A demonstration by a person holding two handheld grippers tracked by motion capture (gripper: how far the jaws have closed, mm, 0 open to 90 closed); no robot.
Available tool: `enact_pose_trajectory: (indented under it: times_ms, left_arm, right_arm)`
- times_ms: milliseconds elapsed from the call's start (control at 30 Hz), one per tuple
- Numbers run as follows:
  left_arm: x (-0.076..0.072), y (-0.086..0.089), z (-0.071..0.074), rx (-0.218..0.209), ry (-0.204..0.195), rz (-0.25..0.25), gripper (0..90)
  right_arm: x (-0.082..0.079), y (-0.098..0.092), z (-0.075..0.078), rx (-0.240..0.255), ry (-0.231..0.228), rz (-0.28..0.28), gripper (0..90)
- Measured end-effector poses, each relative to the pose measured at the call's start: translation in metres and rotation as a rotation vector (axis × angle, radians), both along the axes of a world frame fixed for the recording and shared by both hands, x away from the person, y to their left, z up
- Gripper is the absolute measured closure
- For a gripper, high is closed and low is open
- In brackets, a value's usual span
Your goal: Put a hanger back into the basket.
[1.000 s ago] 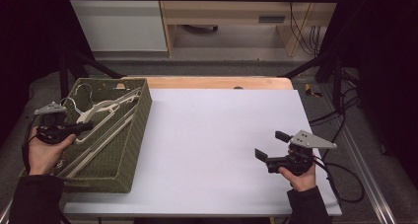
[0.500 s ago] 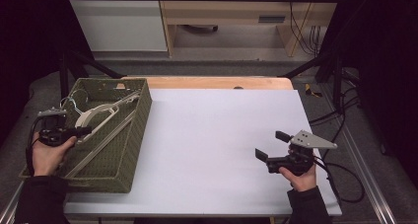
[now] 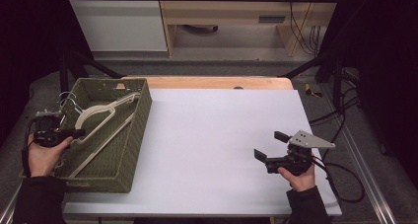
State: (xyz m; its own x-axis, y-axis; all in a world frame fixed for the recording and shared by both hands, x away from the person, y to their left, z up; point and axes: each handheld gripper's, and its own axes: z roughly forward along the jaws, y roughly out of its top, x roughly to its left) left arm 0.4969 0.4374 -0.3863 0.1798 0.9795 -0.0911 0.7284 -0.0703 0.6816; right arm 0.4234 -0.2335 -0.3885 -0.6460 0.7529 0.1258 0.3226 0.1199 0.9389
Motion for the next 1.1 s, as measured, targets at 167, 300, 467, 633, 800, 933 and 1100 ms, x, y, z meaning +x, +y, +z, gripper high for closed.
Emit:
enact_pose_trajectory:
  times_ms: [167,300,467,633,800,933,1100]
  left_arm:
    - [-0.008,0.005,0.008,-0.012,-0.043,0.007,59.1]
    - [-0.016,0.006,0.018,-0.036,-0.113,0.008,57.4]
    - [-0.034,-0.006,0.035,-0.101,-0.263,-0.058,48.9]
    - [-0.049,-0.026,0.049,-0.14,-0.389,-0.125,37.1]
    - [-0.062,-0.066,0.06,-0.16,-0.486,-0.237,22.8]
    - [-0.067,-0.095,0.062,-0.183,-0.518,-0.32,15.6]
    - [-0.073,-0.125,0.054,-0.186,-0.534,-0.419,12.0]
  right_arm:
    - [0.0,0.0,0.0,0.001,0.002,-0.001,1.8]
    - [0.0,0.0,0.0,0.003,-0.002,-0.004,1.8]
    - [-0.001,-0.002,0.001,0.007,-0.01,-0.006,1.8]
    - [-0.002,-0.002,0.002,0.009,-0.017,-0.009,1.5]
    - [-0.002,-0.003,0.003,0.012,-0.024,-0.009,1.3]
    - [-0.003,-0.006,0.004,0.016,-0.03,-0.011,1.3]
    - [-0.004,-0.009,0.006,0.021,-0.043,-0.008,0.9]
